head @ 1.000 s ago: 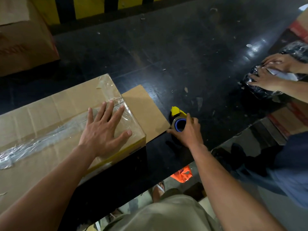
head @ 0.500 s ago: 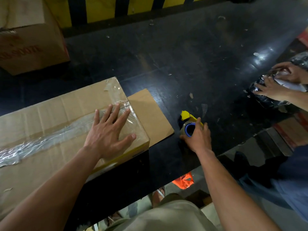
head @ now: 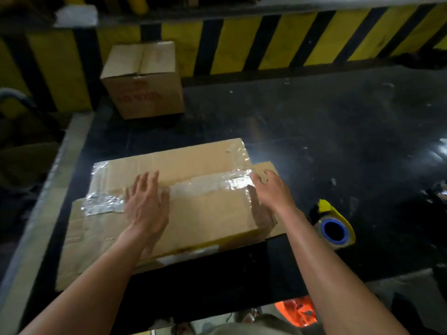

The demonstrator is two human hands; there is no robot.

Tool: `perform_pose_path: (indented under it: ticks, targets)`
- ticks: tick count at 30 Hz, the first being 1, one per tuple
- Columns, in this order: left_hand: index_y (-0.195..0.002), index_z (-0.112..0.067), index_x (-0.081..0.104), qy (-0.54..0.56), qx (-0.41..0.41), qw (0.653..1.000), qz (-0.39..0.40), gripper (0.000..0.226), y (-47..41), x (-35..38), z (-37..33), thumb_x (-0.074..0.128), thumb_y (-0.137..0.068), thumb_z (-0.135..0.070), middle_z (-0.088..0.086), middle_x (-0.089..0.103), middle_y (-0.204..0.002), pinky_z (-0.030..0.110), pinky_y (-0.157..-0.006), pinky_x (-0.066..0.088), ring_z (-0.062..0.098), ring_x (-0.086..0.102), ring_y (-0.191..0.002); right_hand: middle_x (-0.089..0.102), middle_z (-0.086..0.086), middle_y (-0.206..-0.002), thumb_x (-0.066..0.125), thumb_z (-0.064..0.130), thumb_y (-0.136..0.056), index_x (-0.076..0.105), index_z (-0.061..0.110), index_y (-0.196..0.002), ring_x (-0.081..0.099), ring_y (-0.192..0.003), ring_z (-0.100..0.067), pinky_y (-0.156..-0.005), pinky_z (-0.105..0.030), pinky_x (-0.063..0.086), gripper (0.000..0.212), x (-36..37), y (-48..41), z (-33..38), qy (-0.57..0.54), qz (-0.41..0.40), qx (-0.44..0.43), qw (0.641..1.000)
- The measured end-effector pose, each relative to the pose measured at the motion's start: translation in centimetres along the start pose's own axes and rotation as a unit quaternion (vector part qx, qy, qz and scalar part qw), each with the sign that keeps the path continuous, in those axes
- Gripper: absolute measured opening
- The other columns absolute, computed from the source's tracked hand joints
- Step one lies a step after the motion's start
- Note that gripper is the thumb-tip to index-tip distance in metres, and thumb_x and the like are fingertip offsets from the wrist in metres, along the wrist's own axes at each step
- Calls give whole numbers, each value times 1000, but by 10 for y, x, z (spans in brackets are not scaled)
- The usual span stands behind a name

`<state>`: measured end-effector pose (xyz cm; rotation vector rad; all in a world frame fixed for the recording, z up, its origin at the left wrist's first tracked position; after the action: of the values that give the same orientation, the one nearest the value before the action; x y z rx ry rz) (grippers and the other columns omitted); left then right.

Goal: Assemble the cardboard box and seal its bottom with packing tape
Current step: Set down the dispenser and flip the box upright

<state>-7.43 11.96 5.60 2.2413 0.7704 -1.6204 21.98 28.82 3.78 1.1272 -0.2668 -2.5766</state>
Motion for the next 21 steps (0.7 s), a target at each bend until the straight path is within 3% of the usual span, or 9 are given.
perform_pose_path:
  ticks: [3,5,8,10,13,18,21]
  targets:
    - [-160,-22,22,-69,-156,985,10,71,9,-17,74,33,-101,-60,14,19,-168,58,-123,15,36,15,-154,45,-14,-151,47,57,-96,39,10,-148,44,-136,-34,-106,-40,38,71,22,-10,10,-10,23,15,1000]
    - [-162,-19,11,-69,-213,974,35,87,13,-22,100,29,-96,-73,16,8,-169,60,-123,9,40,10,-154,46,-13,-150,49,59,-94,39,11,-148,45,-135,-34,-105,-41,38,72,32,-13,8,-16,35,34,999]
    - [-162,-16,-1,-38,-271,961,49,106,10,-22,114,31,-87,-84,22,8,-167,60,-118,21,46,20,-149,42,-10,-153,48,63,-92,34,14,-151,43,-137,-34,-108,-45,38,78,38,-14,8,-17,32,42,998]
    - [-162,-13,2,-39,-286,957,38,109,3,-25,115,31,-86,-85,27,24,-160,57,-110,32,48,35,-139,44,-9,-152,49,64,-91,36,16,-150,45,-136,-34,-107,-46,40,78,38,-14,11,-17,20,37,999]
    - [-162,-13,8,-10,-283,959,12,105,-1,-32,117,38,-88,-80,28,37,-149,56,-107,35,46,42,-131,53,-6,-143,52,61,-92,46,16,-142,51,-128,-32,-101,-44,44,68,33,-12,21,-21,-7,14,1000]
    - [-162,-19,8,86,-293,949,-75,105,-5,-59,121,53,-86,-75,27,34,-152,59,-110,33,47,38,-136,67,0,-111,62,52,-91,61,18,-119,64,-103,-25,-81,-34,48,43,8,-4,60,-70,-74,-82,992]
    - [-163,-18,6,159,-291,932,-145,107,-13,-92,115,63,-86,-67,26,28,-156,58,-113,29,45,34,-140,66,1,-106,71,41,-88,59,16,-120,64,-95,-20,-78,-33,49,42,-11,0,83,-146,-100,-118,977]
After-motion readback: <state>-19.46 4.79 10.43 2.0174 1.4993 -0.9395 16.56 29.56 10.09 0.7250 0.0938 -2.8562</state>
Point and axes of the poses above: each hand's wrist, its own y-axis away from the middle knuckle, its own x-axis out of the palm, z = x × y, the point moved 8 cm from there along -y, towards the middle knuckle
